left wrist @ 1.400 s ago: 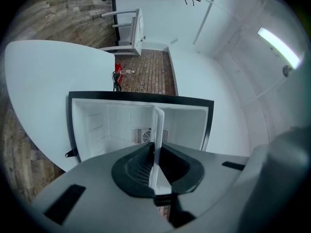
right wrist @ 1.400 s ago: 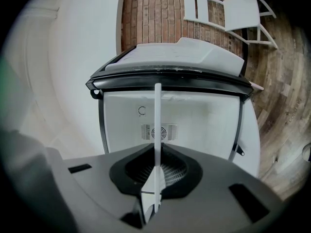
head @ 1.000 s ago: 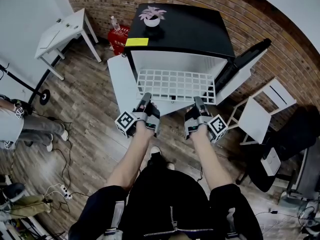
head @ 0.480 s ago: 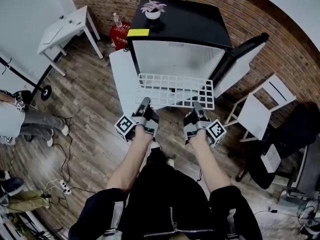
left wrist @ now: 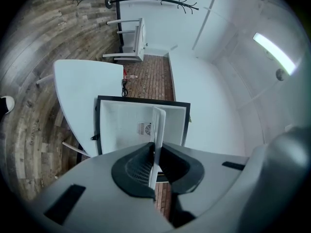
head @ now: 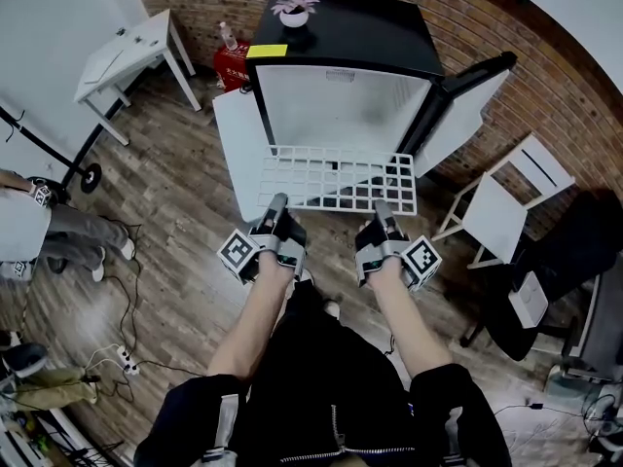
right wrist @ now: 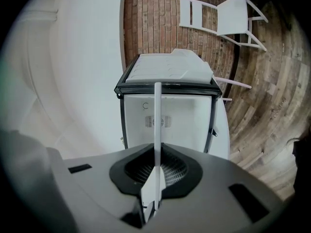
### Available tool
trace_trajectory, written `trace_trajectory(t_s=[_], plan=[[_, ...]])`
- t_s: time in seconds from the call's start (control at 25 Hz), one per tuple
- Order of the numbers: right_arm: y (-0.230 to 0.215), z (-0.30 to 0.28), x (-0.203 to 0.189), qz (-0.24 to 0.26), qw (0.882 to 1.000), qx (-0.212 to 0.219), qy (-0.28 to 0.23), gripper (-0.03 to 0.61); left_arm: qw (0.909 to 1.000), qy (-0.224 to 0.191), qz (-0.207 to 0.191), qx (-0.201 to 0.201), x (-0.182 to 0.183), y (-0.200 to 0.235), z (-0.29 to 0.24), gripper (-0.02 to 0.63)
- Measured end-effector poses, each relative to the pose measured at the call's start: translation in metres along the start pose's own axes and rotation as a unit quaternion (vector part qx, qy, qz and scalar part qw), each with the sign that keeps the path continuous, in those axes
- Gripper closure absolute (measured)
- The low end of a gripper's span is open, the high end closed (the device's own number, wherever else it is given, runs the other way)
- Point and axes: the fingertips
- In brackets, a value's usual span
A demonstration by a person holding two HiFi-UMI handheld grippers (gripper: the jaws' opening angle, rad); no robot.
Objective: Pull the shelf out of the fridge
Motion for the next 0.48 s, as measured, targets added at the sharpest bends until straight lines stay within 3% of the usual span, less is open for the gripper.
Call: trace_trajectory(t_s=[0.48], plan=[[0.0003,0.0038,-0.0009,0.013,1.0,0.001,0.004,0.549,0.9999,-0.004,0.013,-0.003,-0.0017,0.0029,0.006,0.577]])
Point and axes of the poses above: the fingertips, and each gripper's own axes: z backward along the fingers, y to its left, x out of its top, and after that the axes turned 1 degree about y, right-handed
